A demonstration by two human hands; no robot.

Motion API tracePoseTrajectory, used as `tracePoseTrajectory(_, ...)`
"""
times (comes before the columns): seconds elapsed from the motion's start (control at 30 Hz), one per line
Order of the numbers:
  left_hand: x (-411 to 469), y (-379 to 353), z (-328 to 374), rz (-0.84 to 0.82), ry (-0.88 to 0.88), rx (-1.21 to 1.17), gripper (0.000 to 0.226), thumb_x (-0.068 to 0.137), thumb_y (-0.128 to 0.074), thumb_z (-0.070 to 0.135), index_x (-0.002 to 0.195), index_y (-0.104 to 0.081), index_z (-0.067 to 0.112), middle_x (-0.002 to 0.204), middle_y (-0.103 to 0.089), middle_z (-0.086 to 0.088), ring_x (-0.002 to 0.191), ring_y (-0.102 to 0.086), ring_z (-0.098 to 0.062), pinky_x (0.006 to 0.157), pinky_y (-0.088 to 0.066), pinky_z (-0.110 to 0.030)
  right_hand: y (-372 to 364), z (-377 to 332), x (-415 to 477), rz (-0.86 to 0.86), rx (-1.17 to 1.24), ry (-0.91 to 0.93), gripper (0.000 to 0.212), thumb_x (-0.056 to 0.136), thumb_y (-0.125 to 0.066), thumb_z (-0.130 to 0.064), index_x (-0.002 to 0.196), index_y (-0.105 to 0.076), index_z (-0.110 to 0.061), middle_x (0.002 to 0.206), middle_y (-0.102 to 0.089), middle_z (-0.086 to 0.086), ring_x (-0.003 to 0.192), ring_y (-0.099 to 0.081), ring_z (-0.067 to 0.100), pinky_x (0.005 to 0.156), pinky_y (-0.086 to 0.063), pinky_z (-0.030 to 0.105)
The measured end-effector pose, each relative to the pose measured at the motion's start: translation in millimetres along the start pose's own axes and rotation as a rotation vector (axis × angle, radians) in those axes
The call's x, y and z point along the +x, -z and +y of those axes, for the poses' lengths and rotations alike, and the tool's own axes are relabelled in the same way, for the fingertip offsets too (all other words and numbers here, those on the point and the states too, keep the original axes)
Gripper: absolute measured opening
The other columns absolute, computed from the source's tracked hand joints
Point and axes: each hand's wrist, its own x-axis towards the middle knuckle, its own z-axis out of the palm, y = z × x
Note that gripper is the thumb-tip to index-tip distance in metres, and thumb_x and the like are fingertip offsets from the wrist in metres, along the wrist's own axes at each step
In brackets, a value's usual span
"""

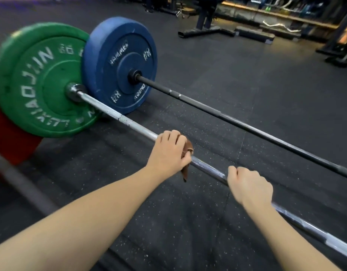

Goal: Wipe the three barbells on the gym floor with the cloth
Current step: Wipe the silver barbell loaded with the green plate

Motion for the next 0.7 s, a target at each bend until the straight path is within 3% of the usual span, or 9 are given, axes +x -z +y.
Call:
tracePoseTrajectory(0.07,-2.6,-1.6,3.6,0.011,0.007,-0.041,0.039,0.085,-0.052,0.047,0.107,-0.058,0.015,0.111,-0.056,-0.006,0.099,-0.051,-0.027,0.089,-0.047,-0.041,-0.9,-34.7,10.0,-0.045,0.063,0.081,0.026,0.097,-0.036,-0.021,0.079,-0.054,-0.014,0.075,-0.051,0.004,0.079,-0.053,0.036,0.071,-0.039,0.037)
tracePoseTrajectory(0.2,-3.1,-0.6,-40.4,-0.018,-0.076,-0.108,0.042,0.085,-0.054,0.046,0.111,-0.056,0.013,0.117,-0.054,-0.008,0.102,-0.051,-0.028,0.089,-0.050,-0.043,-16.8,-76.2,14.7,-0.081,-0.073,0.340,0.015,0.094,-0.040,-0.005,0.093,-0.047,-0.019,0.098,-0.062,0.007,0.079,-0.048,0.035,0.068,-0.038,0.037)
tracePoseTrajectory(0.3,3.5,4.2,-71.2,0.024,0.052,-0.090,0.044,0.083,-0.054,0.045,0.110,-0.058,0.009,0.110,-0.053,-0.010,0.098,-0.051,-0.029,0.086,-0.051,-0.044,-26.2,-73.2,8.0,-0.015,-0.221,0.458,0.018,0.091,-0.047,0.000,0.100,-0.045,-0.016,0.084,-0.055,0.001,0.066,-0.048,0.031,0.054,-0.033,0.031)
tracePoseTrajectory(0.47,12.3,0.7,-70.4,0.072,0.081,-0.008,0.039,0.084,-0.054,0.043,0.102,-0.059,0.009,0.099,-0.053,-0.009,0.087,-0.049,-0.027,0.075,-0.048,-0.042,-28.3,-75.2,4.6,0.031,-0.317,0.459,0.020,0.089,-0.047,0.000,0.091,-0.038,-0.017,0.067,-0.036,-0.003,0.053,-0.040,0.025,0.047,-0.018,0.028)
tracePoseTrajectory(0.57,9.4,-1.5,-60.6,0.089,0.129,0.005,0.036,0.086,-0.055,0.042,0.100,-0.059,0.009,0.099,-0.053,-0.010,0.087,-0.048,-0.027,0.077,-0.044,-0.040,-31.3,-79.1,3.7,0.031,-0.282,0.394,0.016,0.092,-0.041,-0.002,0.089,-0.040,-0.018,0.065,-0.033,-0.003,0.047,-0.029,0.020,0.048,-0.019,0.028)
tracePoseTrajectory(0.7,3.6,2.1,-46.7,0.065,0.058,-0.021,0.037,0.090,-0.055,0.045,0.101,-0.061,0.010,0.105,-0.055,-0.009,0.095,-0.050,-0.027,0.085,-0.047,-0.040,-33.0,-81.0,3.5,0.042,-0.290,0.377,0.015,0.095,-0.038,-0.005,0.090,-0.041,-0.019,0.066,-0.032,-0.004,0.049,-0.034,0.023,0.047,-0.019,0.029)
